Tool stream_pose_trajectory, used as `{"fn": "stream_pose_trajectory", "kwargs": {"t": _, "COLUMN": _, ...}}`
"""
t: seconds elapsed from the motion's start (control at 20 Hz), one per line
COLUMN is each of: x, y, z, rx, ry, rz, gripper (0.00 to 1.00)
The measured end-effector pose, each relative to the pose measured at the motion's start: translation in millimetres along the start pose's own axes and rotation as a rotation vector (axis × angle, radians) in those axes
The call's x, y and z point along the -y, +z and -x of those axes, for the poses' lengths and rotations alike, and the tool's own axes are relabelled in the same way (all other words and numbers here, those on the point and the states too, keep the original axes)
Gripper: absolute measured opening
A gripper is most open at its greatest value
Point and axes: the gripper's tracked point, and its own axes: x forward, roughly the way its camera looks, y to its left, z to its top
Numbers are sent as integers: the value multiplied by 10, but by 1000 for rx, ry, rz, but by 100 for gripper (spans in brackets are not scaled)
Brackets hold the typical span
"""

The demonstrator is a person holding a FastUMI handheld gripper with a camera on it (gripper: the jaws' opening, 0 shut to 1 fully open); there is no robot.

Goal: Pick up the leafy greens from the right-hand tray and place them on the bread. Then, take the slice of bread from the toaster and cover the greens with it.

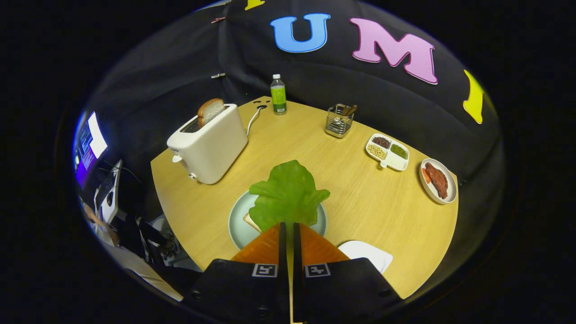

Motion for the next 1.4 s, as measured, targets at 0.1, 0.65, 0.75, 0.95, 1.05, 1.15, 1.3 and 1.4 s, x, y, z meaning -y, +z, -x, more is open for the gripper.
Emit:
{"fn": "stream_pose_trajectory", "kwargs": {"t": 0.1, "x": -101, "y": -27, "z": -147, "rx": -27, "ry": 4, "rz": -2, "gripper": 8}}
{"fn": "stream_pose_trajectory", "kwargs": {"t": 0.65, "x": -20, "y": -123, "z": -700, "rx": -68, "ry": -151, "rz": -76, "gripper": 80}}
{"fn": "stream_pose_trajectory", "kwargs": {"t": 0.75, "x": -67, "y": -39, "z": -613, "rx": -34, "ry": -157, "rz": -99, "gripper": 89}}
{"fn": "stream_pose_trajectory", "kwargs": {"t": 0.95, "x": -240, "y": 245, "z": -284, "rx": 71, "ry": -139, "rz": -159, "gripper": 94}}
{"fn": "stream_pose_trajectory", "kwargs": {"t": 1.05, "x": -325, "y": 470, "z": -95, "rx": 140, "ry": -127, "rz": -166, "gripper": 93}}
{"fn": "stream_pose_trajectory", "kwargs": {"t": 1.15, "x": -375, "y": 713, "z": 92, "rx": 198, "ry": -133, "rz": -132, "gripper": 91}}
{"fn": "stream_pose_trajectory", "kwargs": {"t": 1.3, "x": -567, "y": 1204, "z": 325, "rx": 292, "ry": -115, "rz": -77, "gripper": 92}}
{"fn": "stream_pose_trajectory", "kwargs": {"t": 1.4, "x": -753, "y": 1549, "z": 416, "rx": 347, "ry": -88, "rz": -57, "gripper": 93}}
